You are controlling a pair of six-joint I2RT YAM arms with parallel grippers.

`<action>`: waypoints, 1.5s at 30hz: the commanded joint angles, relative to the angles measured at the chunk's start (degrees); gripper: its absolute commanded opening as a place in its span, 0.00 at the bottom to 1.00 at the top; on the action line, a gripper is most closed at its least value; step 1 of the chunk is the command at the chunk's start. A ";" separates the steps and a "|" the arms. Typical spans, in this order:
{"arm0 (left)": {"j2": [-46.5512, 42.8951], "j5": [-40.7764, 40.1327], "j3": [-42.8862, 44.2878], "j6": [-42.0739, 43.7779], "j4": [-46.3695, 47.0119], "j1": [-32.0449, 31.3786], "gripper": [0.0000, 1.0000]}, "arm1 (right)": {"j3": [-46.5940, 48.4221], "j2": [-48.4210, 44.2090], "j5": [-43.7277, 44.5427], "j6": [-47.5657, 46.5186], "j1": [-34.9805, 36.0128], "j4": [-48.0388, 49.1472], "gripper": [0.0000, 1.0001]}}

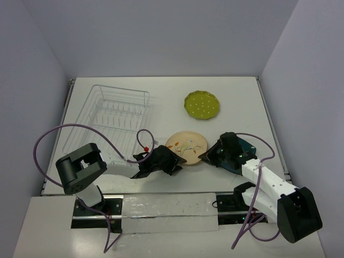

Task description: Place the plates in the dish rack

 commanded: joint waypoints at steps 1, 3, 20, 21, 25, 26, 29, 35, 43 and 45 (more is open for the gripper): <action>1.69 3.14 1.12 0.11 5.45 0.72 0.47 | -0.23 -1.51 -1.78 1.36 0.60 2.33 0.00; 1.62 3.33 1.05 0.32 5.55 0.81 0.39 | -0.42 -1.42 -2.02 1.39 0.60 2.37 0.00; -2.20 -4.81 14.49 16.80 -13.12 1.54 0.00 | 4.20 -6.34 4.48 -7.17 1.46 -10.16 0.26; -3.17 -7.44 16.18 18.78 -15.22 1.54 0.00 | 4.73 -7.00 5.18 -7.76 1.44 -10.99 0.33; -6.85 -13.84 20.78 26.75 -19.82 1.54 0.00 | 7.10 -9.52 6.89 -9.23 1.30 -12.30 0.61; -7.51 -15.33 21.82 28.76 -20.41 1.54 0.00 | 7.83 -9.90 6.92 -9.58 1.30 -12.48 0.65; -8.99 -19.11 25.29 33.48 -23.01 1.54 0.00 | 10.43 -11.13 6.80 -11.59 1.30 -13.81 0.74; -9.63 -23.95 32.82 48.66 -23.31 1.63 0.00 | 16.32 -17.08 11.00 -18.72 1.30 -15.89 0.78; -10.26 -29.68 45.49 76.67 -24.61 2.49 0.00 | 15.93 -24.59 17.48 -22.82 1.13 -13.10 0.82; -10.10 -31.85 50.92 84.66 -26.31 4.38 0.00 | 17.28 -24.41 20.53 -23.74 1.04 -13.82 0.85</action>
